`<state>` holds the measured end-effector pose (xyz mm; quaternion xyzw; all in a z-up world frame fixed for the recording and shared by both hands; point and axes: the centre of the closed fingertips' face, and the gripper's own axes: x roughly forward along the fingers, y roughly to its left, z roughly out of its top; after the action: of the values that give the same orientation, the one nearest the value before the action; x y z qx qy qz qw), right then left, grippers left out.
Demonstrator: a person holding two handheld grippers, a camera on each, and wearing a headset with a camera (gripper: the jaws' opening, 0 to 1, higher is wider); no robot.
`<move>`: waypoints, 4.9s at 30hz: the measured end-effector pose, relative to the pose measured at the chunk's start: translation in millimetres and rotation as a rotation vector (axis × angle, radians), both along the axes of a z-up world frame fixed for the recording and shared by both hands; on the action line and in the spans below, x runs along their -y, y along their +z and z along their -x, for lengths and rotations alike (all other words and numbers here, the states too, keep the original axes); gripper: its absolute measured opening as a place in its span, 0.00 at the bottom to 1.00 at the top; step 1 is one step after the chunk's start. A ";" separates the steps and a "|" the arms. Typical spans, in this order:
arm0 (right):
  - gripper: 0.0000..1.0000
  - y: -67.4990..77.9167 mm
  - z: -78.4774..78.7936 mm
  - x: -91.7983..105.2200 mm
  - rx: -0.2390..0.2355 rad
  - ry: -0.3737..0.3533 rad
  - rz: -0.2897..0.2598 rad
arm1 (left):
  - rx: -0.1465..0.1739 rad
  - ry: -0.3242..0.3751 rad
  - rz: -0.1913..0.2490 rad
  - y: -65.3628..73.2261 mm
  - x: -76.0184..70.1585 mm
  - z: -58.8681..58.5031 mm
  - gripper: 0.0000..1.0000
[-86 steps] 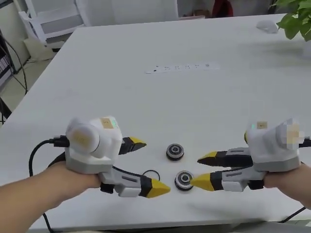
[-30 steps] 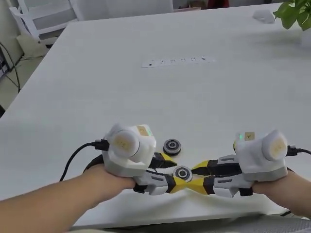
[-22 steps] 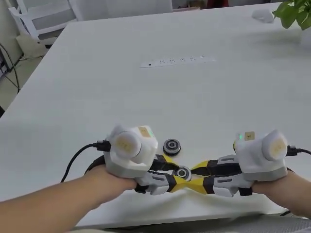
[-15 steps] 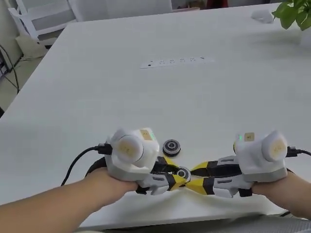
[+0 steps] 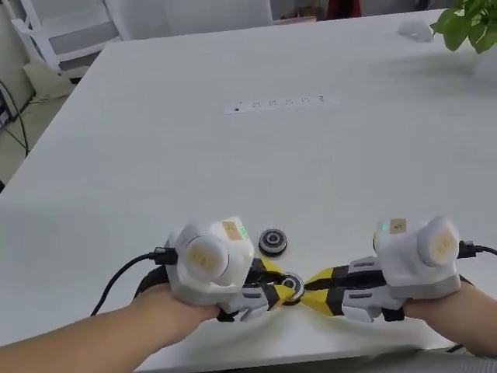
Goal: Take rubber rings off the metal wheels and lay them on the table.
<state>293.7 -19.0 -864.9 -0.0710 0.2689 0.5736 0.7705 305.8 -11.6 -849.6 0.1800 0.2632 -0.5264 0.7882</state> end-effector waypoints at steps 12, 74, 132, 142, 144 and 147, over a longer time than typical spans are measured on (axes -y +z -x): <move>0.00 -1.2 -4.4 2.4 -0.033 -0.039 0.003 | 0.019 0.002 -0.007 -0.2 0.1 -0.1 0.13; 0.00 19.9 -6.9 -4.3 -0.222 -0.148 -0.195 | 0.031 0.031 -0.032 -0.3 0.1 -1.6 0.12; 0.00 22.4 -8.1 -1.2 -0.240 -0.171 -0.224 | -0.005 -0.014 -0.003 6.9 -0.1 7.2 0.25; 0.00 25.4 -8.4 -1.7 -0.236 -0.177 -0.236 | 0.000 -0.014 0.038 25.4 -3.9 11.9 0.33; 0.00 26.2 -8.3 -2.0 -0.236 -0.176 -0.238 | 0.000 -0.012 0.044 28.6 -5.7 12.6 0.35; 0.00 27.9 -6.9 -3.3 -0.235 -0.174 -0.240 | 0.003 -0.006 0.052 33.6 -9.6 13.5 0.38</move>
<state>300.6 -15.8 -837.0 0.1124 0.2920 0.5371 0.7834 292.3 -1.9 -815.9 0.1609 0.2478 -0.5354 0.7913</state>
